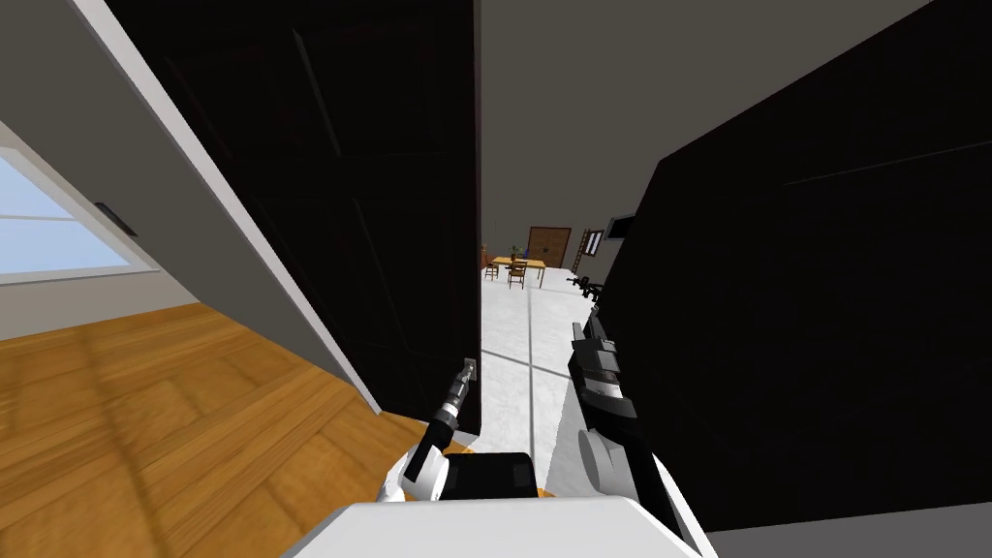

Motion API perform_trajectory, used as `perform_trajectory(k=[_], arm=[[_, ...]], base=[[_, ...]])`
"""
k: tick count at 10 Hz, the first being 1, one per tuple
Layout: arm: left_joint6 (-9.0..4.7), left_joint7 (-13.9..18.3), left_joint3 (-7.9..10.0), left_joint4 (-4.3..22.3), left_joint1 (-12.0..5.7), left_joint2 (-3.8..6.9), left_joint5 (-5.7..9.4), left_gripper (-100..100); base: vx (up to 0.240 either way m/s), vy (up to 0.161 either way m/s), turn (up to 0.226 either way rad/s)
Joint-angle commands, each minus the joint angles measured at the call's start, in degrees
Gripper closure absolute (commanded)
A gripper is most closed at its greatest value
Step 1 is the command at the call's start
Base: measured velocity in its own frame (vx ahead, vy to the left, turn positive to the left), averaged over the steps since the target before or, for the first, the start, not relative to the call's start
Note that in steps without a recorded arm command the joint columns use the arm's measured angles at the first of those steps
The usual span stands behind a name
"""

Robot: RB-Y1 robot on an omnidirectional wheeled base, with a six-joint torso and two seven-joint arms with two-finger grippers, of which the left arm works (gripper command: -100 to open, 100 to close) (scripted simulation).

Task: Push the door open

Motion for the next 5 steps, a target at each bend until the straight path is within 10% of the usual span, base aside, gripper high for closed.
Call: perform_trajectory(k=[1,5], arm=[[-0.30,-0.15,1.10,0.35,-0.51,-0.05,0.21,100],[-0.47,-0.67,4.25,1.26,-0.94,-0.25,0.76,100]], base=[[0.147,-0.068,0.041],[0.192,-0.087,0.051]])
